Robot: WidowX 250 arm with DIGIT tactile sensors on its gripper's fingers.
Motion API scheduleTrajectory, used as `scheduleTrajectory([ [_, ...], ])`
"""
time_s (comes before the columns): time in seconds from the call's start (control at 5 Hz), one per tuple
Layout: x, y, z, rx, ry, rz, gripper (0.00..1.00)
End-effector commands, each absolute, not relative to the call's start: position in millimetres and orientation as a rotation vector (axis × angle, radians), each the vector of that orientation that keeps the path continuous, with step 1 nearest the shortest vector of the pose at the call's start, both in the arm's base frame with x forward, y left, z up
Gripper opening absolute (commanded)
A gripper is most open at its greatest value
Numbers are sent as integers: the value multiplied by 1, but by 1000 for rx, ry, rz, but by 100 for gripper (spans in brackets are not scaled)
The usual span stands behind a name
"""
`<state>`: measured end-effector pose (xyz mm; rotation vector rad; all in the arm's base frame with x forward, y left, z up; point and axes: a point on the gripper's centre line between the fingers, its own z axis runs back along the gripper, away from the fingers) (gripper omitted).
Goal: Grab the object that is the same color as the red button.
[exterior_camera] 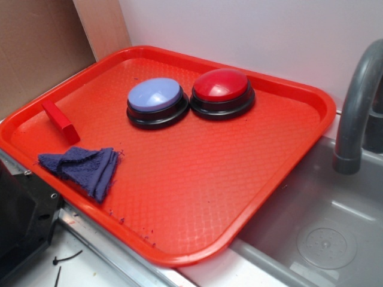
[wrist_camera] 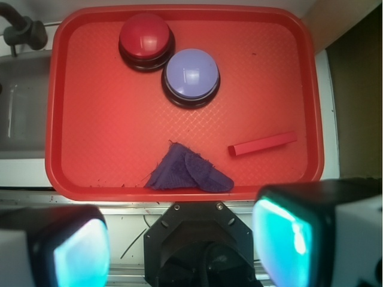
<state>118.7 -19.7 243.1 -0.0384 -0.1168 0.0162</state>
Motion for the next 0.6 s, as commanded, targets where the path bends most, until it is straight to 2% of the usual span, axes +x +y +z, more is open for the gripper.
scheduleTrajectory([
  [0.0, 119, -20, 243, -38, -117, 16, 100],
  [0.4, 119, 9, 226, -134, -223, 402, 100],
])
